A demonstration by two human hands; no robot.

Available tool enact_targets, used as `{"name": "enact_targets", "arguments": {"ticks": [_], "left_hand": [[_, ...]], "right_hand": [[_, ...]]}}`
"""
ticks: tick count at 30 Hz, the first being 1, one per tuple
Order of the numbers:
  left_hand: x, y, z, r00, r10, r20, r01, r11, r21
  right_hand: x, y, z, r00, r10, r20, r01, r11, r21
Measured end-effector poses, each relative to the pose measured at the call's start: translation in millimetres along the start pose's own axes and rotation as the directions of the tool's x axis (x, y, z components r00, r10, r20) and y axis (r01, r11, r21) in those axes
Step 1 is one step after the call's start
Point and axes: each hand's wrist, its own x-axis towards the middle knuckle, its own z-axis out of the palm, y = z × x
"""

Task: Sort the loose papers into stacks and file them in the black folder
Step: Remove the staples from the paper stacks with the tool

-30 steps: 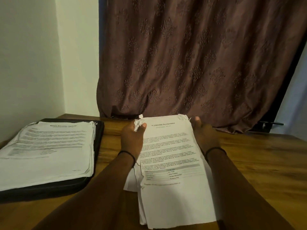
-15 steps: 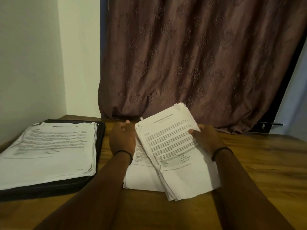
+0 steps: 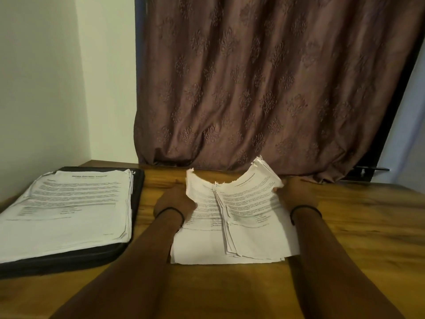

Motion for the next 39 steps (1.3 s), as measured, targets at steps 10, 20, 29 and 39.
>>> {"name": "enact_targets", "arguments": {"ticks": [10, 20, 29, 39], "left_hand": [[-20, 24, -33, 0.762, -0.111, -0.638, -0.275, 0.836, -0.474], [-23, 33, -40, 0.771, -0.003, -0.637, -0.543, 0.519, -0.66], [-35, 61, -87, 0.884, 0.278, -0.375, -0.449, 0.289, -0.845], [-39, 63, -145, 0.893, 0.241, -0.381, -0.446, 0.355, -0.821]], "right_hand": [[-8, 3, -4, 0.977, 0.094, -0.191, -0.103, 0.994, -0.037], [-36, -67, -15, 0.976, -0.1, -0.195, 0.209, 0.686, 0.697], [-45, -98, -52, 0.953, -0.277, -0.119, 0.156, 0.115, 0.981], [-79, -109, -93, 0.942, -0.323, -0.091, 0.119, 0.066, 0.991]]}}
